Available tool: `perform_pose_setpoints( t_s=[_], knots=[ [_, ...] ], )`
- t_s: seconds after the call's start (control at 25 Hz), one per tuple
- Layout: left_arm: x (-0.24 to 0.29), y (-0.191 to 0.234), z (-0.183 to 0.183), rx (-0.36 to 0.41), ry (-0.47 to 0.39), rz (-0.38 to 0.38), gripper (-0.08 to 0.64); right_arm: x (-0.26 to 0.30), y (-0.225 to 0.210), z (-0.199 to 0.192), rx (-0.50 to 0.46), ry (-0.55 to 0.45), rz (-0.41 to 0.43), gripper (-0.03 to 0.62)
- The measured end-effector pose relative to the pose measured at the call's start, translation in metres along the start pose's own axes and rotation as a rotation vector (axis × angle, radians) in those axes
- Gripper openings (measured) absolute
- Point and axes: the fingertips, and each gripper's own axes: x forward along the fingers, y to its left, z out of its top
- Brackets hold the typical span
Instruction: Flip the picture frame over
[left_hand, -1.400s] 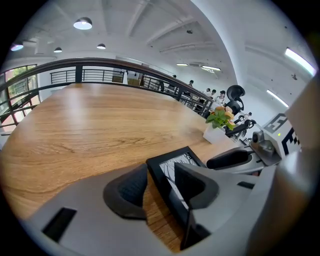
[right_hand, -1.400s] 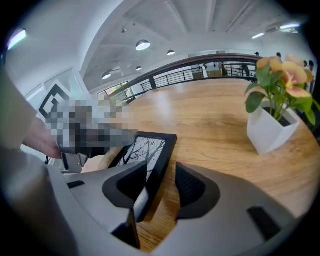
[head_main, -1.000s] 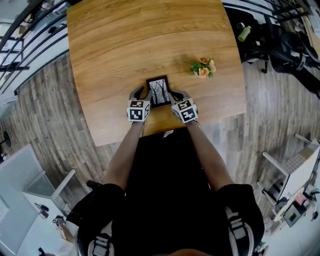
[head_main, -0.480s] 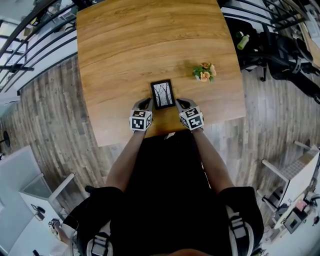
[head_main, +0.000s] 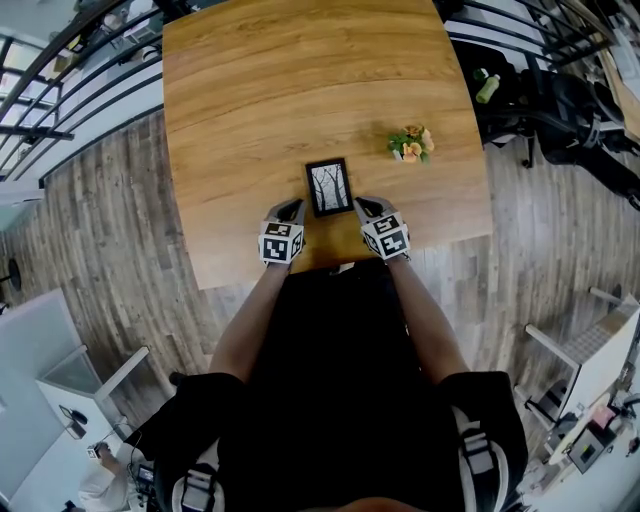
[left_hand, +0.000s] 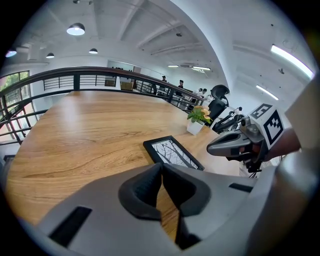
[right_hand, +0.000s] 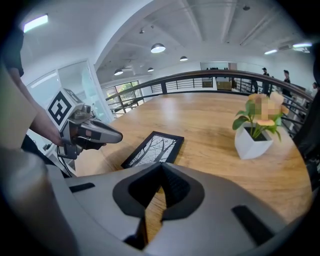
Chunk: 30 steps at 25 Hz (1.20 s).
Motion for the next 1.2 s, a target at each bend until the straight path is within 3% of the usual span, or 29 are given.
perform_pose_setpoints(
  t_s=[1.2],
  knots=[
    [-0.003, -0.0056, -0.0054, 0.043, 0.011, -0.007, 0.029, -0.002, -0.003, -0.0061, 0.006, -0.005, -0.012, 0.008]
  ],
)
